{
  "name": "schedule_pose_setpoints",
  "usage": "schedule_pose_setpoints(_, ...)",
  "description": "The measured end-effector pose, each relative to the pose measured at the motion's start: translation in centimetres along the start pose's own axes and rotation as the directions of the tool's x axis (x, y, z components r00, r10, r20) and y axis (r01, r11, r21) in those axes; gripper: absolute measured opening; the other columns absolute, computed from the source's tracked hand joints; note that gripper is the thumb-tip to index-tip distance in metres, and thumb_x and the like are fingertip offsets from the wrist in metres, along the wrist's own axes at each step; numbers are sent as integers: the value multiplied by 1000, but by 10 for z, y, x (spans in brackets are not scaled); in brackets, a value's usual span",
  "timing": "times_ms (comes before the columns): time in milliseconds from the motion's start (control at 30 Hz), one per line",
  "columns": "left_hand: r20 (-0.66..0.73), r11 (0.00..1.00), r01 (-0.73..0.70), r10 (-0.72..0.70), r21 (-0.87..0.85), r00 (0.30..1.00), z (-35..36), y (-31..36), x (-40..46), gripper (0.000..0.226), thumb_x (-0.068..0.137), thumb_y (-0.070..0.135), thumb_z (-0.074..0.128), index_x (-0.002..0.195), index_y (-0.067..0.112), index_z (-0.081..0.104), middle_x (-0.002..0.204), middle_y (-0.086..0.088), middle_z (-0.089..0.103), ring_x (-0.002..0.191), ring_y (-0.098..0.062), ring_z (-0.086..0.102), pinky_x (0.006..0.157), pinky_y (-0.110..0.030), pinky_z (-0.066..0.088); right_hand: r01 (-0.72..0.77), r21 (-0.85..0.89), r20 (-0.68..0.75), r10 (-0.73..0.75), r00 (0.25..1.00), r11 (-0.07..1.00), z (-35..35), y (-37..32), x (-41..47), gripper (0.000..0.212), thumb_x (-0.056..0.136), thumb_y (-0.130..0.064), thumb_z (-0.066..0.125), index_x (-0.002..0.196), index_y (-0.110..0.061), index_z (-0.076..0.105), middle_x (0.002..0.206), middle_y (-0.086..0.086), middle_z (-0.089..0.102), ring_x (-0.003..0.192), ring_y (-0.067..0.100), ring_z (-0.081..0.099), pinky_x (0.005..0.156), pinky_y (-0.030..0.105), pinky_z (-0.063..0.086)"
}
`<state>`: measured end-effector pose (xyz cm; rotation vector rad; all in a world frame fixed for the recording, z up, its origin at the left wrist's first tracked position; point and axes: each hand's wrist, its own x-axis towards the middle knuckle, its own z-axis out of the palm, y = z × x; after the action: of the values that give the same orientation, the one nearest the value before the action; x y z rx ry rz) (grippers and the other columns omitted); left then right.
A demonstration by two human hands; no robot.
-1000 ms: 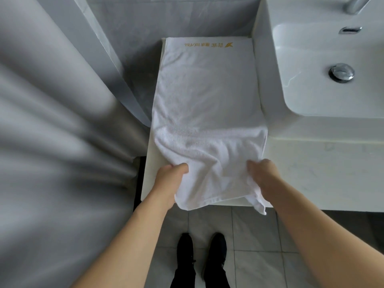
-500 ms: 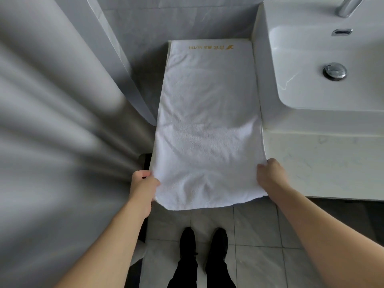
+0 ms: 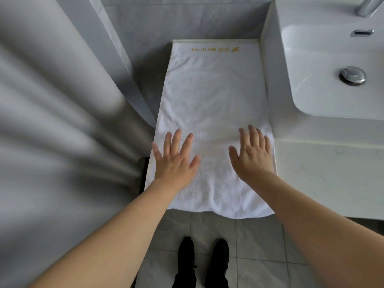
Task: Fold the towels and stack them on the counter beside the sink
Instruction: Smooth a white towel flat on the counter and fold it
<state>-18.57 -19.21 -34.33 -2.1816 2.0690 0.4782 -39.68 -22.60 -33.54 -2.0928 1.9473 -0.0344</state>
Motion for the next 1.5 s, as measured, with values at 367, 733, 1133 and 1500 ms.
schedule_pose_setpoints(367,-248,992,-126,118,-15,962,-9,11,71,65,98,53,19,157,26,22,165,-7,12,151,-31,10,123,-55,6,3,-132,50,4,999,991,28,25,7,79,92,-62,6,157,-18,-3,163,9,-12,150,28,-15,121,44,-8)
schedule_pose_setpoints(733,5,997,-40,40,67,999,-5,15,129,73,95,70,7,155,37,-18,163,5,-28,149,-23,-30,114,-68,-14,67,-63,-22,-68,997,996,-5,8,160,68,99,-54,16,157,-21,5,165,8,-3,151,29,-6,121,46,-5)
schedule_pose_setpoints(1133,-32,999,0,2,43,999,-51,28,288,70,99,63,19,158,37,-5,167,3,-15,153,-27,-19,114,-70,-11,21,-174,-51,-30,998,985,14,23,168,74,89,-64,5,156,-33,-2,164,3,-7,150,31,-13,116,55,-15)
schedule_pose_setpoints(1500,-4,997,3,-3,73,1000,-84,37,368,68,96,68,18,157,46,-3,167,9,-13,153,-24,-16,111,-73,-11,27,-116,-11,-29,1000,993,11,25,173,73,88,-66,6,154,-37,-8,163,-1,-17,148,29,-22,119,53,-11)
